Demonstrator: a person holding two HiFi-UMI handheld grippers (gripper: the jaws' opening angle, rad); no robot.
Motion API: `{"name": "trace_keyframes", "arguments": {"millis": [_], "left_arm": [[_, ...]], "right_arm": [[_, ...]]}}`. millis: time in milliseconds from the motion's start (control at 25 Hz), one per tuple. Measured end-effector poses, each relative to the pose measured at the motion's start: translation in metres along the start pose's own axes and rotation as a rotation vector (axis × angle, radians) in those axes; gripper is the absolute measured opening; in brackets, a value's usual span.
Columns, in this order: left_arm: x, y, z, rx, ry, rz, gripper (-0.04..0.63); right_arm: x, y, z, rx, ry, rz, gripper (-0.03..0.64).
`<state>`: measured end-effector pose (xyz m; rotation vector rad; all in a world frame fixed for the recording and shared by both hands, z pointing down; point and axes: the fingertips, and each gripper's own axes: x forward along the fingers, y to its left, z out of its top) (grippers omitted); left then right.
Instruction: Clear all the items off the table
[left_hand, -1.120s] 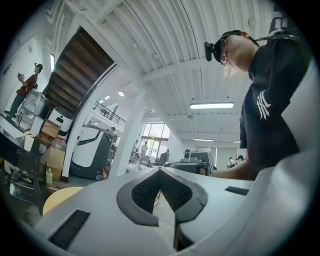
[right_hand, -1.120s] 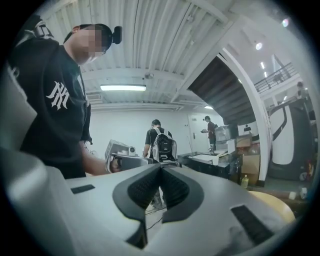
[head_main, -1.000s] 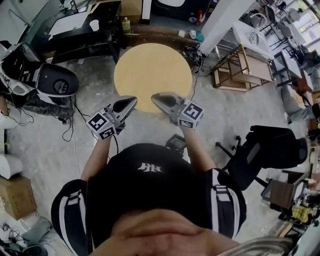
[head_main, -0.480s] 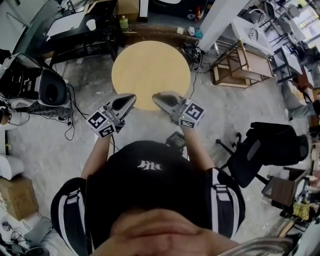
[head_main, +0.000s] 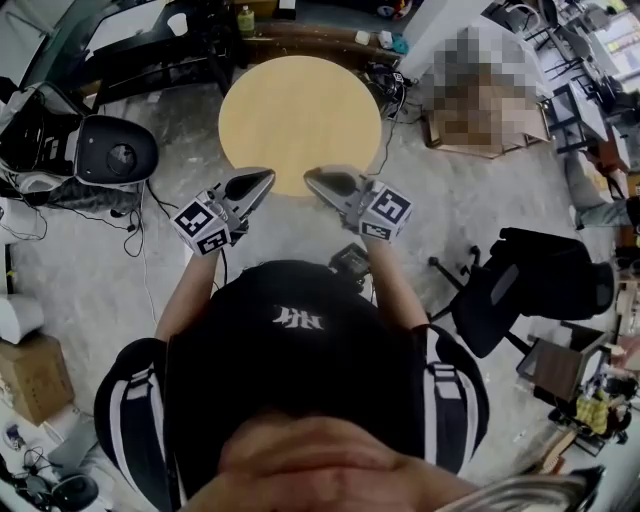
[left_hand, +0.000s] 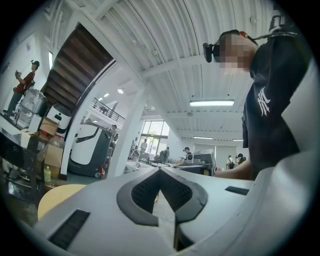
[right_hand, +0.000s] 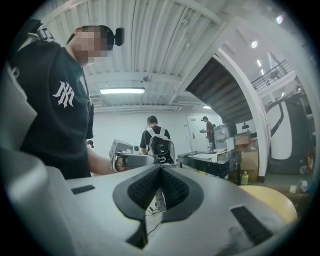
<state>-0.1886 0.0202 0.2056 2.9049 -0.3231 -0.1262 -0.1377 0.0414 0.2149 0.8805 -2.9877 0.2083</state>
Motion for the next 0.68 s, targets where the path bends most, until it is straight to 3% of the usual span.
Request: {"name": "trace_keyframes", "arguments": {"millis": [520, 680], "left_arm": [[-0.011, -0.017, -0.025, -0.049, 0.047, -0.020, 0.012], [-0.006, -0.005, -0.028, -0.021, 0.036, -0.036, 0.012]], "right_arm": [[-0.008, 0.011, -0.011, 0.024, 0.023, -0.014, 0.003], [-0.001, -0.006, -0.010, -0.021, 0.020, -0.002, 0.003]]}}
